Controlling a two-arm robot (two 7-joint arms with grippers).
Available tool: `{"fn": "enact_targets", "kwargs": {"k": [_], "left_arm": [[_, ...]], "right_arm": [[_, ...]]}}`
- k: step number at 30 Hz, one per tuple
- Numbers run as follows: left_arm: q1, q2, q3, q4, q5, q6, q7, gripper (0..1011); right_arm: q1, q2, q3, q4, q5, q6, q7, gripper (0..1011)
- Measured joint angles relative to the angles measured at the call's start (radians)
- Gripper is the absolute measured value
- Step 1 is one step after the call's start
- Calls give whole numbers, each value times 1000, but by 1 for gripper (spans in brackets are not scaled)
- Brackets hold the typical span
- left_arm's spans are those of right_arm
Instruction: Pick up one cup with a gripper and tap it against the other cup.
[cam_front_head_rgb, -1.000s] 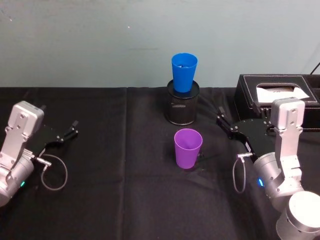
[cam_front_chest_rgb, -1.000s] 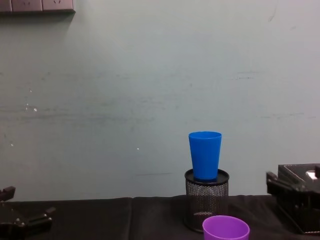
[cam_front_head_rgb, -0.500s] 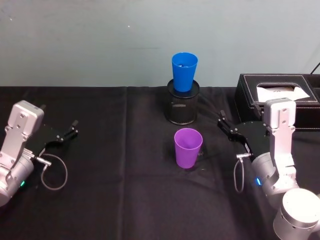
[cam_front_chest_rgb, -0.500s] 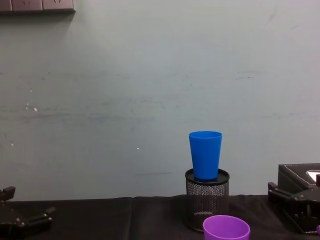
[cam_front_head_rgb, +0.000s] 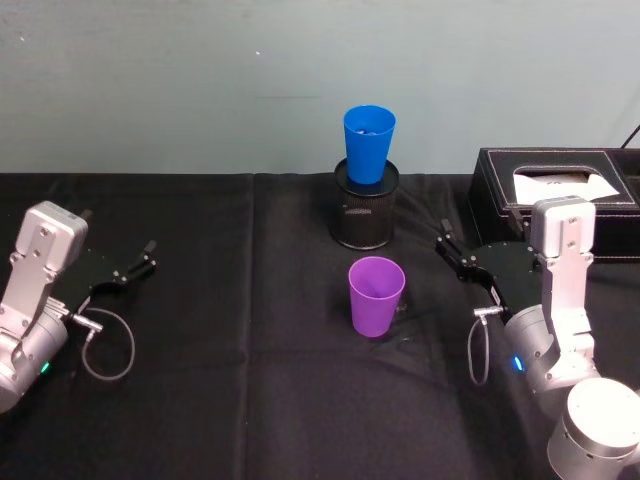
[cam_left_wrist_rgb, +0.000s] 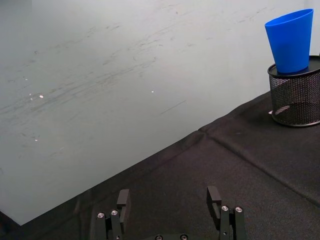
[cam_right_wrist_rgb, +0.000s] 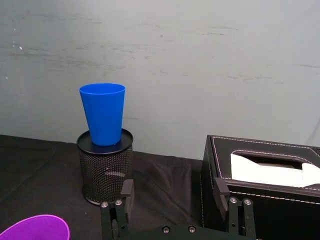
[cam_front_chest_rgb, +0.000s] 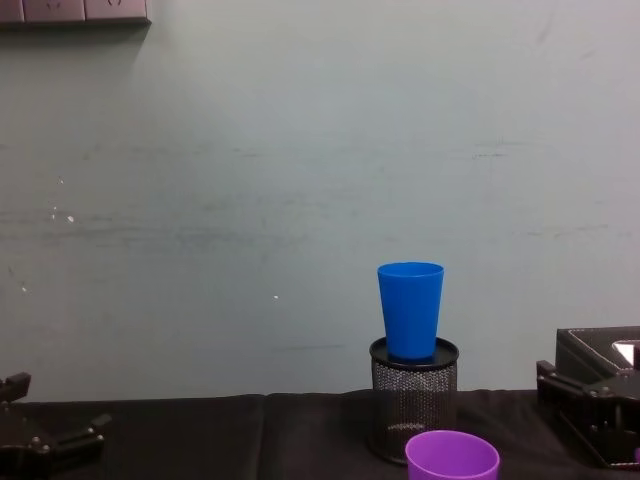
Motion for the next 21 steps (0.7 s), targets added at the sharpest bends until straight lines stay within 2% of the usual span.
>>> {"fn": "enact_targets", "kwargs": {"k": [21], "left_arm": [[0,0,0,0,0,0,0,1000]], "right_arm": [[-2,1,0,-3,4,-2,3,1004]]}}
